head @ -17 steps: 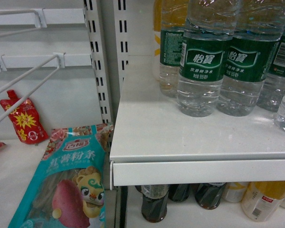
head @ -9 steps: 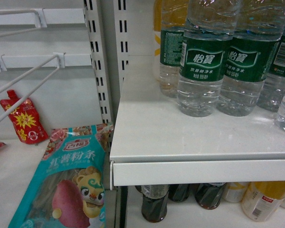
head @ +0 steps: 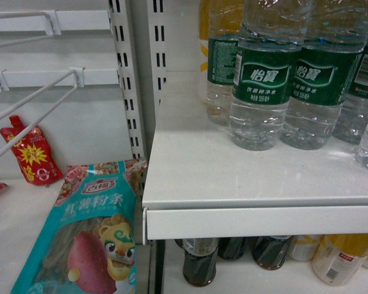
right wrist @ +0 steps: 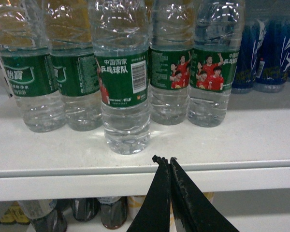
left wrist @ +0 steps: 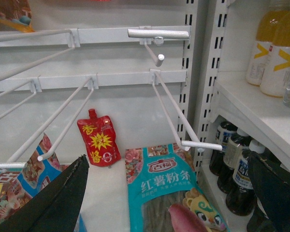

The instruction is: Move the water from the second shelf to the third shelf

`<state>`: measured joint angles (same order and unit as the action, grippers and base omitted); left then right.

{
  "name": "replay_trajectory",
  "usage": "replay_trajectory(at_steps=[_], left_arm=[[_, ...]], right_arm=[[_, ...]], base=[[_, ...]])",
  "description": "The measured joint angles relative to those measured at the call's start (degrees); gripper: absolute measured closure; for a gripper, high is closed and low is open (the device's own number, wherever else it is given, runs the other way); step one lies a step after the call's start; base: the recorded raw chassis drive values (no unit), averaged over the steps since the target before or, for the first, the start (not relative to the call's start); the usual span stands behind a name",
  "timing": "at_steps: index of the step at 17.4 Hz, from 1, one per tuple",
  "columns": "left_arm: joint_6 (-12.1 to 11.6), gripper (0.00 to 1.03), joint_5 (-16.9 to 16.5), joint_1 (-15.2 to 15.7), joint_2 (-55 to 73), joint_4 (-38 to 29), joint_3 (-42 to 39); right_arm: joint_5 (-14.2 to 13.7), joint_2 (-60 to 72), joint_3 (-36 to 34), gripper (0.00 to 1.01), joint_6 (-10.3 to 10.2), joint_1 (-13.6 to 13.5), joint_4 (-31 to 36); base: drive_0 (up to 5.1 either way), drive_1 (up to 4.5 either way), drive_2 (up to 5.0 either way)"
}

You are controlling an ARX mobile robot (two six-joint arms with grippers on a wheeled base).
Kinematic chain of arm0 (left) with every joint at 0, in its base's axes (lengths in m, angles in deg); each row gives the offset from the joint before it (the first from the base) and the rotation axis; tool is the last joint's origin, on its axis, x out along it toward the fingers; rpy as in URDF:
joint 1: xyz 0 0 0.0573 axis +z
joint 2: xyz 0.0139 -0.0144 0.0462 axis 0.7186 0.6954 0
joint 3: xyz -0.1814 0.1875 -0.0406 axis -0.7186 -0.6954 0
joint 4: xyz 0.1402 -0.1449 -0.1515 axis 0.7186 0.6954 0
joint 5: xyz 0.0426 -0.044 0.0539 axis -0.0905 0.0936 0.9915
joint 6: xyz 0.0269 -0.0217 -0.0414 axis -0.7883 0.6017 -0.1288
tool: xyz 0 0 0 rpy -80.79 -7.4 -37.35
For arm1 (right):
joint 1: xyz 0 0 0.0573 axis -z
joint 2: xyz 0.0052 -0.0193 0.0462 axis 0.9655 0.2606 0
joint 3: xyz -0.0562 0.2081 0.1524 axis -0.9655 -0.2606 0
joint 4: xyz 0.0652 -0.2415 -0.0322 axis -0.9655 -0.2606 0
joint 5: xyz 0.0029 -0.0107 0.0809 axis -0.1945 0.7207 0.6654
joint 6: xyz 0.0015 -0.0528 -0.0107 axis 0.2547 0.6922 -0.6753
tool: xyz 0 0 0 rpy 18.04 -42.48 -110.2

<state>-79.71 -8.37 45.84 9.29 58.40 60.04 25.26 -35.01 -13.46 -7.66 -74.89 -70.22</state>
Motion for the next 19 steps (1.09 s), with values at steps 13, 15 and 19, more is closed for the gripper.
replay_trajectory(at_steps=[13,15,19], left_arm=[[0.0,0.05,-0.1,0.0,0.0,0.0,0.0],[0.0,0.05,-0.1,0.0,0.0,0.0,0.0],[0.0,0.05,-0.1,0.0,0.0,0.0,0.0]], right_arm=[[0.0,0.0,0.0,0.05,0.0,0.0,0.6],[0.0,0.0,0.0,0.03,0.0,0.0,0.6],[0.0,0.0,0.0,0.03,0.0,0.0,0.6]], base=[[0.0,0.00,0.0],[0.0,0.00,0.0],[0.0,0.00,0.0]])
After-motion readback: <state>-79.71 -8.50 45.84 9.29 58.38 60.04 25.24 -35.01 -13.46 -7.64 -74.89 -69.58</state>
